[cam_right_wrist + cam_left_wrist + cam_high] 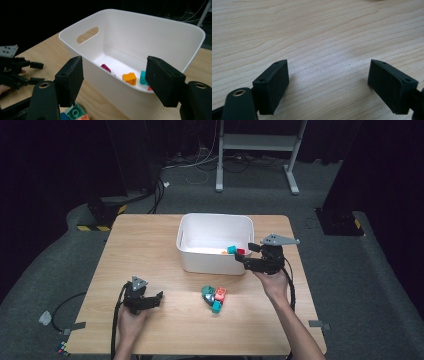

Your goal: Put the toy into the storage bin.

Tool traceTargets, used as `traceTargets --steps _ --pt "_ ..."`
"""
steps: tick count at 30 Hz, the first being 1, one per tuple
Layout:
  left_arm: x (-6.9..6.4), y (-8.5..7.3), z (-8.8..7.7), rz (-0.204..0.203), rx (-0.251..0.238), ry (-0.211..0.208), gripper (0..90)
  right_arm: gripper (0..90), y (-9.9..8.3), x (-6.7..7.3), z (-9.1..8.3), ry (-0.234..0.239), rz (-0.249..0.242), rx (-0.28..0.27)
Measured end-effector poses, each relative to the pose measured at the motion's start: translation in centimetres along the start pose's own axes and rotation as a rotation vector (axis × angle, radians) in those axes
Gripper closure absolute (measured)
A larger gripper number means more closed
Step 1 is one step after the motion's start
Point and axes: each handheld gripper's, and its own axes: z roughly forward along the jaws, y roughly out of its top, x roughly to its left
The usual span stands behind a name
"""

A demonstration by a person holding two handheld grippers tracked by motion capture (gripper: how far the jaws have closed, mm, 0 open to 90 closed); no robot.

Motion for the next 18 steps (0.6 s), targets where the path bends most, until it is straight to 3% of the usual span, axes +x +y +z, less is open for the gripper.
traceTargets --steps 9,12,18 --pt "0.0 0.0 0.0 0.0 0.0 0.0 17.3 32.7 -3.5 1.6 0.3 0.027 -0.039 0.056" --pt "0.0 0.0 0.0 0.0 0.0 0.0 17.3 34.5 -5.1 2.0 0.9 0.048 -0.03 0.08" --pt "0.0 0.0 0.0 0.0 0.0 0.0 17.3 37.1 -7.4 2.4 2.0 0.047 -0.021 0.127"
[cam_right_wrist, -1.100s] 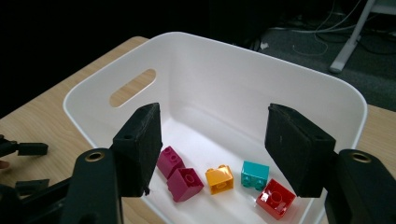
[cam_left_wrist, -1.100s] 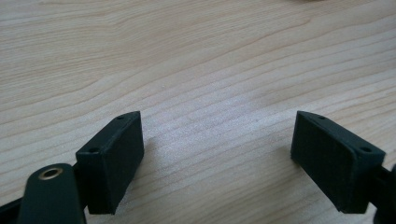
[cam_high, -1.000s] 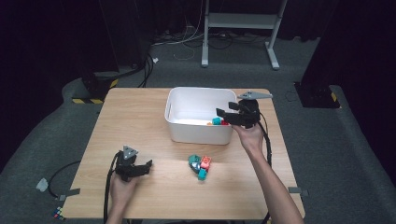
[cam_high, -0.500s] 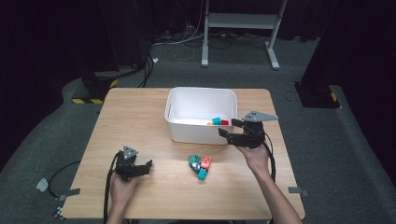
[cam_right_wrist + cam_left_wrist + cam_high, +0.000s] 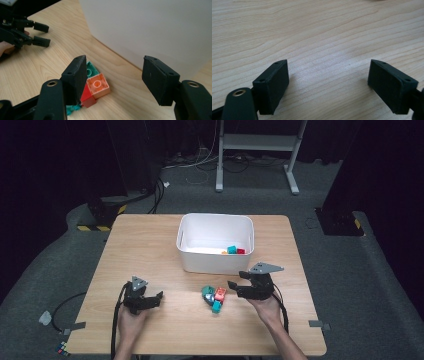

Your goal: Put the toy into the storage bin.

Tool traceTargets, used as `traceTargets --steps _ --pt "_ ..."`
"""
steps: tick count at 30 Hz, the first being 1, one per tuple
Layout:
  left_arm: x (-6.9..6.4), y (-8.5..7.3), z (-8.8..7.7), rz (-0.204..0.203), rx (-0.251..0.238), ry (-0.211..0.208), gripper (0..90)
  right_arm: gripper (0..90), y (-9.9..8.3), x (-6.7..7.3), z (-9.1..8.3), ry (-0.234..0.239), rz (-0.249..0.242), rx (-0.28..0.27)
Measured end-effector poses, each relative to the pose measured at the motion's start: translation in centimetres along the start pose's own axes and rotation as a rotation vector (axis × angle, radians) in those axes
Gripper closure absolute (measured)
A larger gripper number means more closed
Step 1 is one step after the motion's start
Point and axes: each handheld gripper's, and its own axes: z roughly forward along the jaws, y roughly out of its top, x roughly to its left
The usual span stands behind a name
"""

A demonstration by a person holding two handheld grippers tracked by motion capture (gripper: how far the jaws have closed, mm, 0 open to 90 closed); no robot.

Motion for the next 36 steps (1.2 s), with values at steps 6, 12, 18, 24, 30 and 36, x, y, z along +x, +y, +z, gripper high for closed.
traceTargets --steps 6,12,18,24,30,36 --pt "0.0 0.0 0.0 0.0 0.0 0.0 17.3 41.6 -1.6 -0.2 1.8 0.01 0.036 0.047" --pt "0.0 0.0 0.0 0.0 0.0 0.0 17.3 46.5 -2.6 -0.4 3.6 0.0 0.05 0.1" --pt "0.0 0.0 0.0 0.0 0.0 0.0 17.3 48.3 -2.8 -0.2 5.1 0.013 0.054 0.126" --pt "0.0 0.0 0.0 0.0 0.0 0.0 17.3 49.5 -2.7 0.2 5.9 0.021 0.044 0.134" --pt "0.0 0.0 0.0 0.0 0.0 0.0 17.3 50.7 -2.5 0.5 6.6 0.025 0.025 0.151" --pt "0.0 0.0 0.0 0.0 0.0 0.0 17.3 53.4 -2.4 0.5 6.7 0.027 0.018 0.154"
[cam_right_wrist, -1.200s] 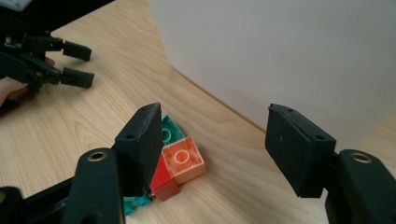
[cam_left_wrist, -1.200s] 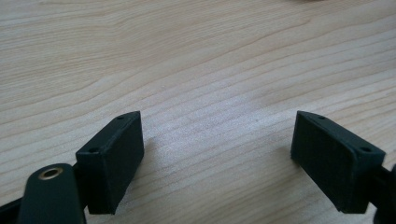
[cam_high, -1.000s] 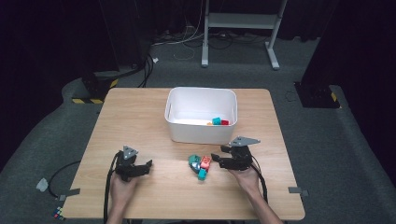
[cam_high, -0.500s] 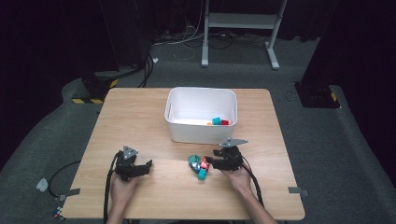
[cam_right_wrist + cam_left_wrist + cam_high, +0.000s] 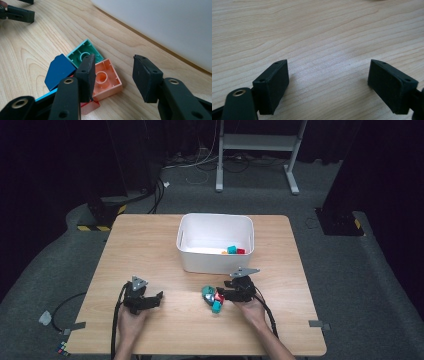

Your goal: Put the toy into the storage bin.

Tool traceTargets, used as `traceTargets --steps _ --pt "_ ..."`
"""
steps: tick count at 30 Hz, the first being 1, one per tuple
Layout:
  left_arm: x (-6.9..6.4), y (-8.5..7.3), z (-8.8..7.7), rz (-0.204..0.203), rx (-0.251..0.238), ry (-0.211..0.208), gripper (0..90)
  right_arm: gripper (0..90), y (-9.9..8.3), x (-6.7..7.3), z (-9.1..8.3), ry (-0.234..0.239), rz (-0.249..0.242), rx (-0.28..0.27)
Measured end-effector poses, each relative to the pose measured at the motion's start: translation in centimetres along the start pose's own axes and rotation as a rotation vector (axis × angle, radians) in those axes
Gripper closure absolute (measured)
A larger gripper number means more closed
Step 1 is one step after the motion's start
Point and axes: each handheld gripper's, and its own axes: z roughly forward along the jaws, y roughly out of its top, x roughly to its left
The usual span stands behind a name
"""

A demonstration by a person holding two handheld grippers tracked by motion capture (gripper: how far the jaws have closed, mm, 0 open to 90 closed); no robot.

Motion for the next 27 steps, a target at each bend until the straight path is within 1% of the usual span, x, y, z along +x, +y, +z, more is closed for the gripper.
traceTargets --steps 5,6,8,11,21,25,26,27 --pt "0.0 0.0 0.0 0.0 0.0 0.0 17.3 58.5 0.36 -0.1 0.25 -0.007 0.009 0.001" --pt "0.0 0.0 0.0 0.0 0.0 0.0 17.3 59.3 0.43 -0.13 0.32 -0.015 0.006 0.01" --pt "0.0 0.0 0.0 0.0 0.0 0.0 17.3 61.6 0.46 -0.29 0.46 -0.005 0.019 0.017" --pt "0.0 0.0 0.0 0.0 0.0 0.0 17.3 66.3 0.5 -0.29 0.46 0.003 0.015 0.018" --pt "0.0 0.0 0.0 0.0 0.0 0.0 17.3 79.2 0.59 -0.28 0.37 0.007 0.009 0.014" --pt "0.0 0.0 0.0 0.0 0.0 0.0 17.3 81.8 0.6 -0.24 0.36 0.002 -0.003 0.007" --pt "0.0 0.0 0.0 0.0 0.0 0.0 17.3 85.9 0.62 -0.26 0.33 0.001 -0.005 0.008" --pt "0.0 0.0 0.0 0.0 0.0 0.0 17.3 86.3 0.6 -0.27 0.34 -0.001 -0.009 0.009"
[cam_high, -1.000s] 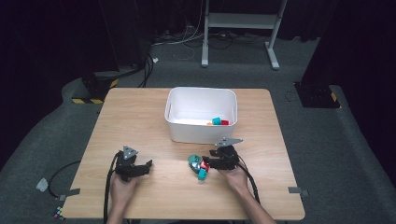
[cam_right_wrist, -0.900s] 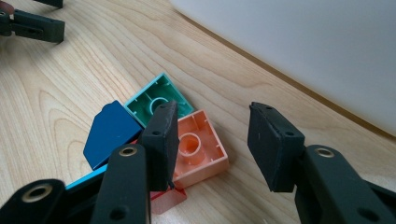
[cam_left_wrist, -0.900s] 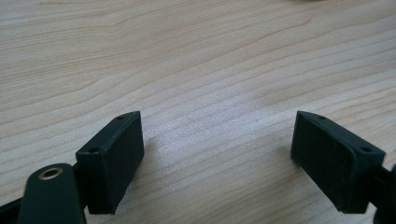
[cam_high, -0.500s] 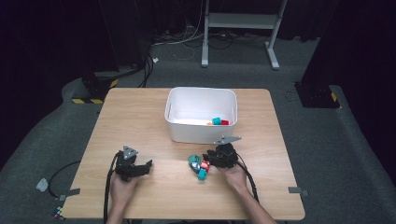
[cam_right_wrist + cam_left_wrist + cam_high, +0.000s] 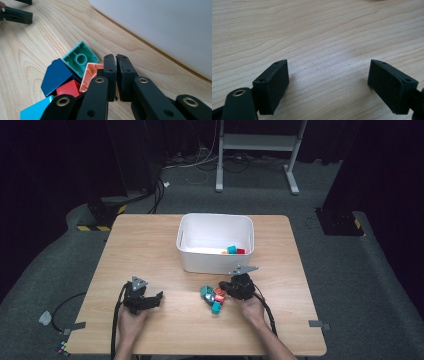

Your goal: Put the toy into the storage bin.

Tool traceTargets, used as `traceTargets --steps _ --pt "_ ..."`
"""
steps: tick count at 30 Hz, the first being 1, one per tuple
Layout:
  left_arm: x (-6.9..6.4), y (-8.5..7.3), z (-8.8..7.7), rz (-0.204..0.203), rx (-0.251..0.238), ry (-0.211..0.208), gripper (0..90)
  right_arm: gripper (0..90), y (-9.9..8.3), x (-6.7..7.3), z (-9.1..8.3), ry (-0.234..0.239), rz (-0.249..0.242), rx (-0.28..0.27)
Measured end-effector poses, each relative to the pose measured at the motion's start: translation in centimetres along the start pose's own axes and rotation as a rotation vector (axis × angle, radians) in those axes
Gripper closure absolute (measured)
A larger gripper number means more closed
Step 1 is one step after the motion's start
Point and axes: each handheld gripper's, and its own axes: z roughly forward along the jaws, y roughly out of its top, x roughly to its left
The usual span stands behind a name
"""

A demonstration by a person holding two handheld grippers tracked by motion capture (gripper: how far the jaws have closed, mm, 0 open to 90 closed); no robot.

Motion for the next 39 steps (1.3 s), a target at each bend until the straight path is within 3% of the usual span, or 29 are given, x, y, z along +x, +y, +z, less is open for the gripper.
traceTargets --steps 17,39 --pt "0.0 0.0 0.0 -0.001 0.0 0.0 17.3 87.2 0.1 0.1 -0.9 -0.045 -0.034 -0.017" --pt "0.0 0.0 0.0 0.0 0.0 0.0 17.3 87.4 1.2 -0.7 -5.9 -0.102 -0.055 -0.097"
